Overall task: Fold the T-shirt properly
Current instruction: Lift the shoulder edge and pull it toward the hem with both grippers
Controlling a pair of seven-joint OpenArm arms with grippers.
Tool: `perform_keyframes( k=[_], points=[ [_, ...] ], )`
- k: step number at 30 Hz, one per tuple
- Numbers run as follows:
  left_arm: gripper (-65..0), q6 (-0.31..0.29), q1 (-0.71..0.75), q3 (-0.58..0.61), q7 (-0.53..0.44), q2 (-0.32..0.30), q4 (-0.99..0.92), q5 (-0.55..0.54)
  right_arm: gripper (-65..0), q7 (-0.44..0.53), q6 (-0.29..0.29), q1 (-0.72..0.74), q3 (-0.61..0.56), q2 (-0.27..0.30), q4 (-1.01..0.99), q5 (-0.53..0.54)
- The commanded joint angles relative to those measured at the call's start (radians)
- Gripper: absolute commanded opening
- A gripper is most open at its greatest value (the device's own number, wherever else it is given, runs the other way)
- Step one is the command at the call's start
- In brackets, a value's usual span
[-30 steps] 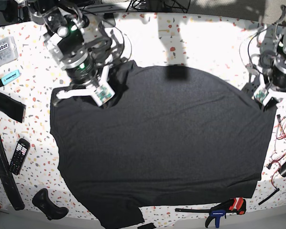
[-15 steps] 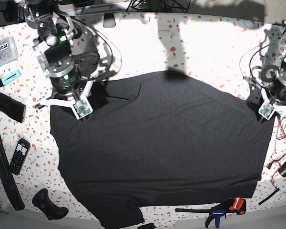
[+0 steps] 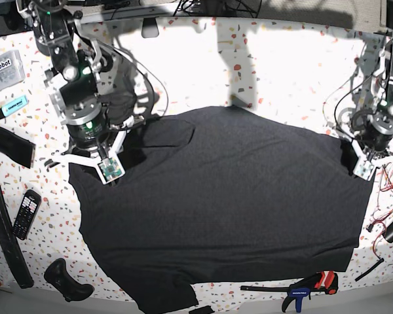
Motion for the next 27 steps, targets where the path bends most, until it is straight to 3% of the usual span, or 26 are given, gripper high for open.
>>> perform_keyframes(
  k=[1,7,17,27],
  points=[
    [-65.0,0.015,-0.023,-0.01,-0.023,-0.014,0.0,-0.003,-65.0,0.015,-0.012,0.017,0.008,0.014,0.005,-0.007],
    [-65.0,0.015,-0.077,-0.01,-0.024,-0.011,-0.084,-0.003,-65.0,0.021,-0.013,0.074,0.008,0.029,-0.06,-0.002],
    [-65.0,0.04,-0.136,-0.01,-0.024,-0.011,-0.113,-0.006,-65.0,0.028,-0.009,0.264,0.007,0.026,-0.252,0.114],
    [-65.0,0.051,-0.187,-0.01,-0.023,0.004,-0.116,-0.021,-65.0,0.025,0.086,0.423,0.007,0.026,-0.342,0.3]
  ],
)
